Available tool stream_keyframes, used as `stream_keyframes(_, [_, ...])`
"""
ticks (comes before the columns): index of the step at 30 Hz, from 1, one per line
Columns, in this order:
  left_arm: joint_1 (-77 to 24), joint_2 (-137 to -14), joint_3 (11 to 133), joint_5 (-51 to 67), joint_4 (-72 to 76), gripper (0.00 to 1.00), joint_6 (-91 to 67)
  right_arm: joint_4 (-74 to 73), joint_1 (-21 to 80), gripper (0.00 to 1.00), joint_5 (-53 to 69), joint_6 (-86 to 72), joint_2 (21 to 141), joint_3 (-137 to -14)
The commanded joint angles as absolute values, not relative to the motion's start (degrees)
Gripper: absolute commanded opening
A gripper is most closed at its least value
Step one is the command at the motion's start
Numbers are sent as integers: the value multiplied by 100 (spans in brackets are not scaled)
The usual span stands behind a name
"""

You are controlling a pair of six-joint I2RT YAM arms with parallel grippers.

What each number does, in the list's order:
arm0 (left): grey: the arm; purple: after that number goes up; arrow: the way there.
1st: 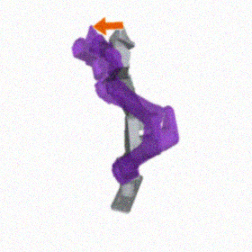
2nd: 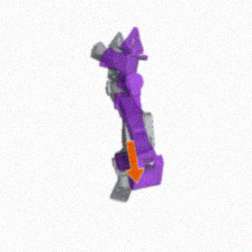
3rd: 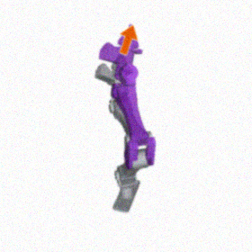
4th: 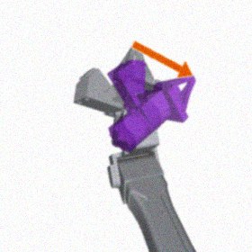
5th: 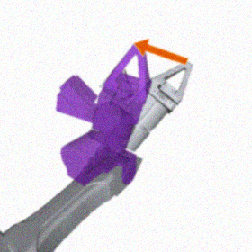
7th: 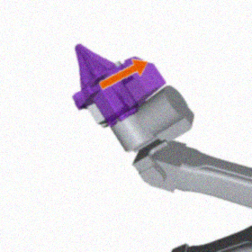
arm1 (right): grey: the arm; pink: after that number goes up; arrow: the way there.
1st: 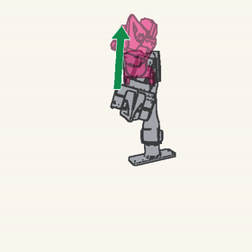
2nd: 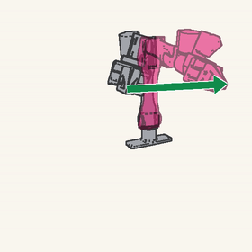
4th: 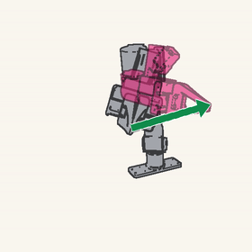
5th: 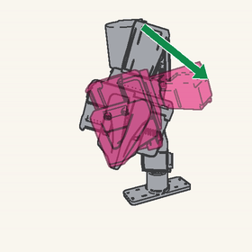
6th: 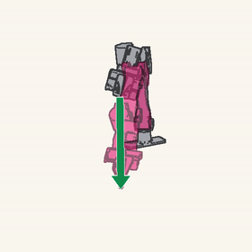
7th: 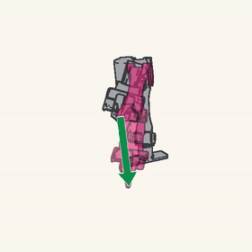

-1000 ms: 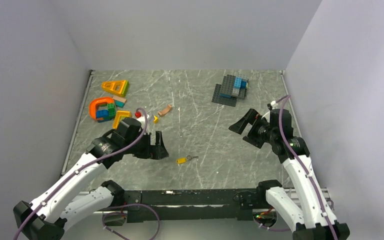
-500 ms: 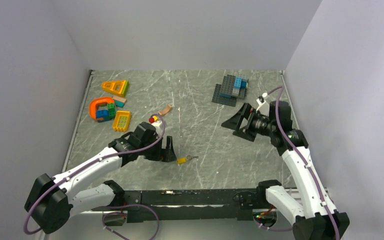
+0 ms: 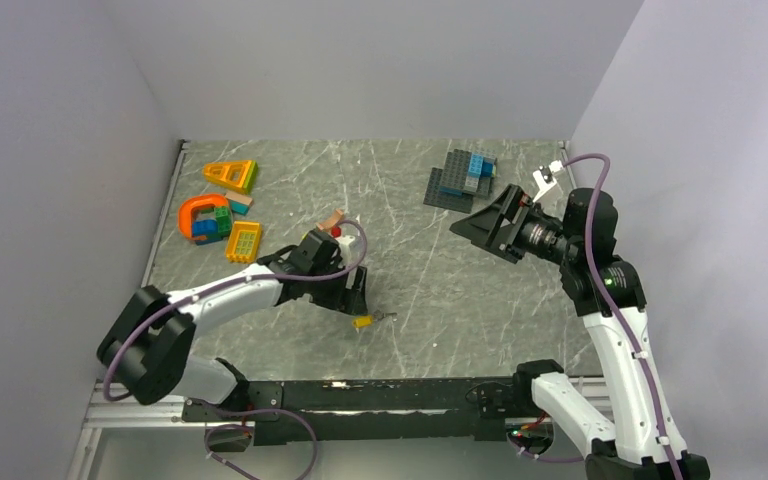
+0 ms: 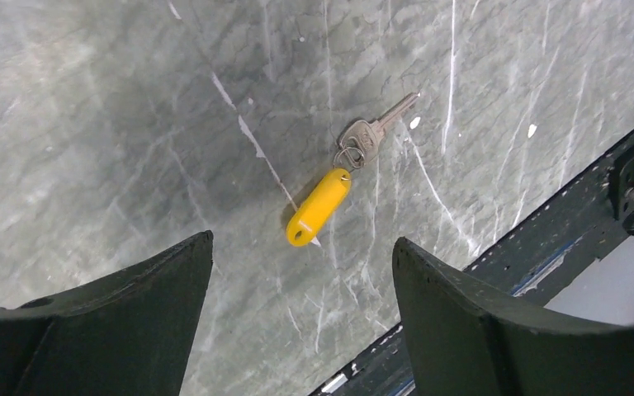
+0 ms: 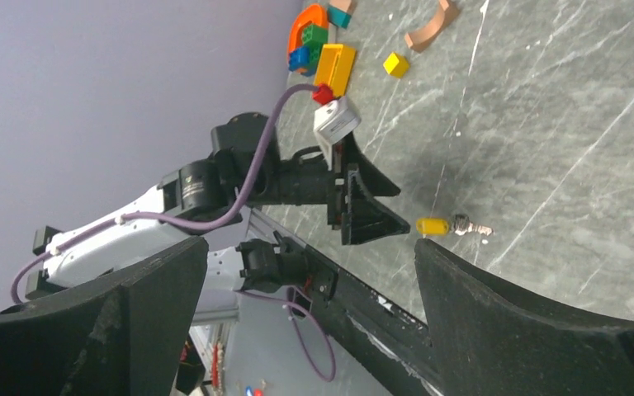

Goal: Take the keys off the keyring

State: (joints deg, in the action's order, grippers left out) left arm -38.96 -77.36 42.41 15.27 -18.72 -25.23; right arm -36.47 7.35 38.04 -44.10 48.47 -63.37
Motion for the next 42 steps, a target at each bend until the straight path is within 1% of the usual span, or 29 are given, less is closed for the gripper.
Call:
stream_keyframes(1, [-3996, -8146, 4521, 2002, -1531, 83, -2021, -3795, 726, 100, 4007, -4338, 4778, -6416])
stream_keyframes(6, [-4078, -8332, 4471, 2280, -1438, 79, -1880, -4148, 729, 100, 4012, -4047, 4908, -6743])
stream_keyframes(14, [-4278, -8448, 4495, 2115, -1559, 75, -1700, -4029, 729, 100, 4016, -4288, 4574, -6392])
stream_keyframes(22, [-4348, -8715, 4392, 2129, -1393, 72, -1546, -4271, 729, 100, 3990, -4228, 4573, -6583])
stream_keyframes(31, [-4446, -9061, 4605, 2014, -1433, 63, -1354, -4239, 725, 100, 4033, -4400, 4508, -6574])
stream_keyframes(36, [-4474, -9107, 4590, 1957, -1535, 53, -1240, -4271, 729, 100, 4009, -4403, 4560, -6663])
stream_keyframes(42, [-4568, -9075, 4449, 1728, -1681, 50, -1112, -4211, 729, 100, 4042, -4488, 4541, -6617])
